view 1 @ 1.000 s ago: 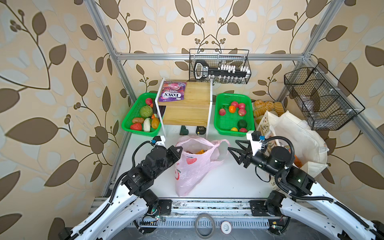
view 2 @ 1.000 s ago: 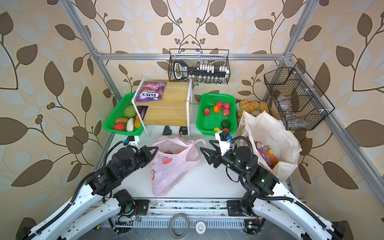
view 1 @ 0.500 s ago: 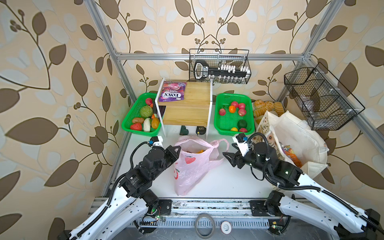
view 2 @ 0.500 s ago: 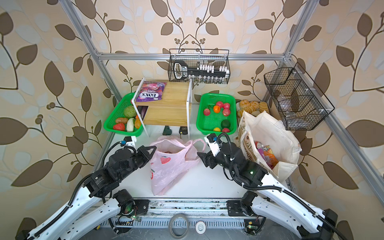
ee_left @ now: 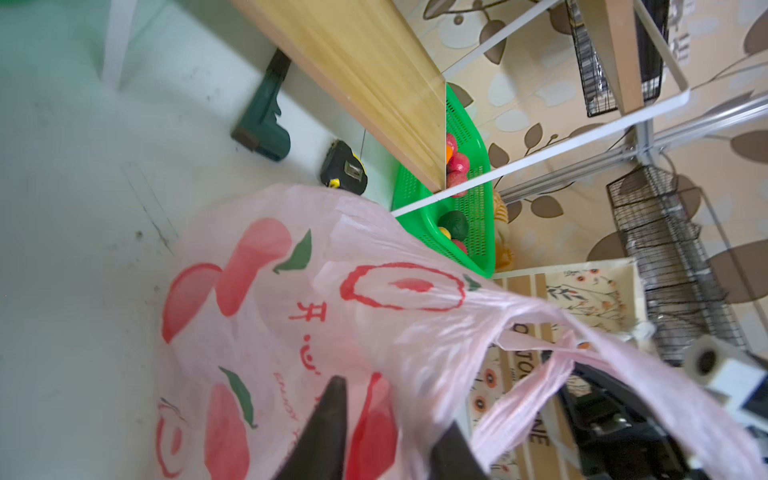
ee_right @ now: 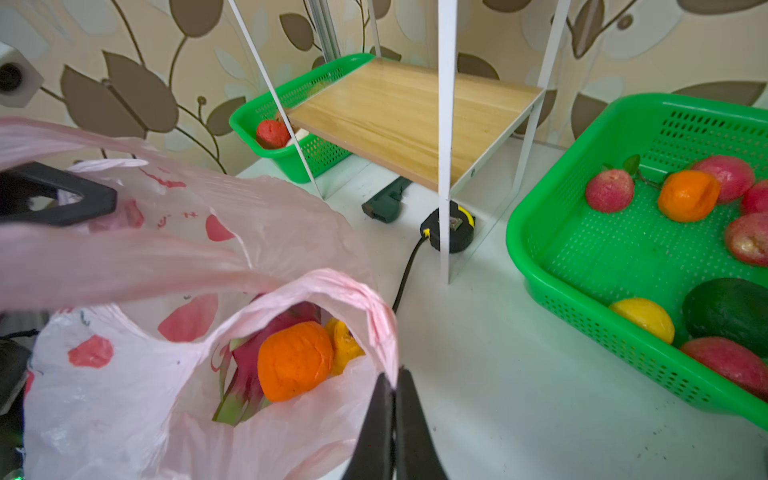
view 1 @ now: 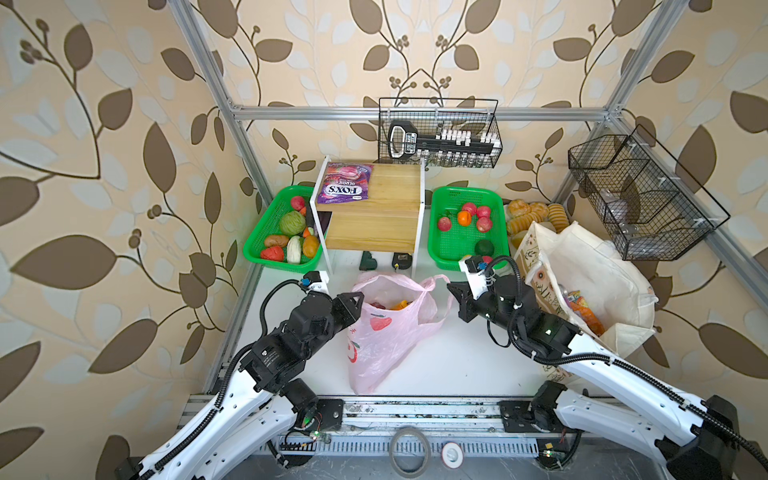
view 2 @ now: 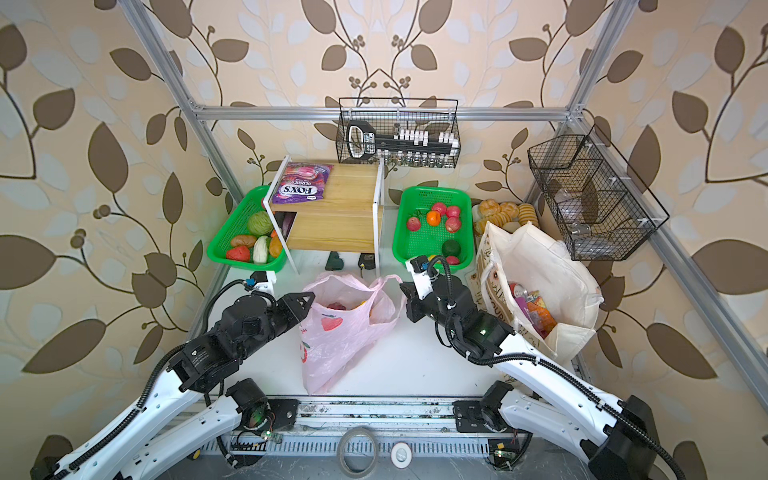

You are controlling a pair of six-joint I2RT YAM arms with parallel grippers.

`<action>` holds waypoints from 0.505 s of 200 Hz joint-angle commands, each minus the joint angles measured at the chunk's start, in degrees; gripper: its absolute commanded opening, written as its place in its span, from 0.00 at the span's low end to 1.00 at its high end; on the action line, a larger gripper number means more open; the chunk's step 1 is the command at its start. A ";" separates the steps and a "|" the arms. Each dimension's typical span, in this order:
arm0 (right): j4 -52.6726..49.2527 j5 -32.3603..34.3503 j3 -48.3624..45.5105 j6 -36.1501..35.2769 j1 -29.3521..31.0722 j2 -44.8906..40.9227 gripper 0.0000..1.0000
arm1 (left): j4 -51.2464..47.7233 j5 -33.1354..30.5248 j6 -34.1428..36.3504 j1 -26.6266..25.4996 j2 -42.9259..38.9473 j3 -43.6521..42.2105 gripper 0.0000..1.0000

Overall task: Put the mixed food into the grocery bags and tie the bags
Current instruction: 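Withdraw the right gripper from the bag while the left gripper lifts the bag edge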

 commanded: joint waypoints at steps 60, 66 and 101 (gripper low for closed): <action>4.76 0.21 -0.48 -1.23 -0.25 -3.12 0.00 | 1.02 18.48 45.44 0.73 10.24 18.75 0.79; 4.72 0.02 -0.45 -1.24 -0.26 -3.01 0.00 | 0.49 20.74 48.36 0.60 11.84 20.13 0.79; 4.89 -0.40 -0.24 -1.12 -0.20 -2.75 0.00 | -4.45 23.46 63.94 -0.59 20.73 27.99 0.88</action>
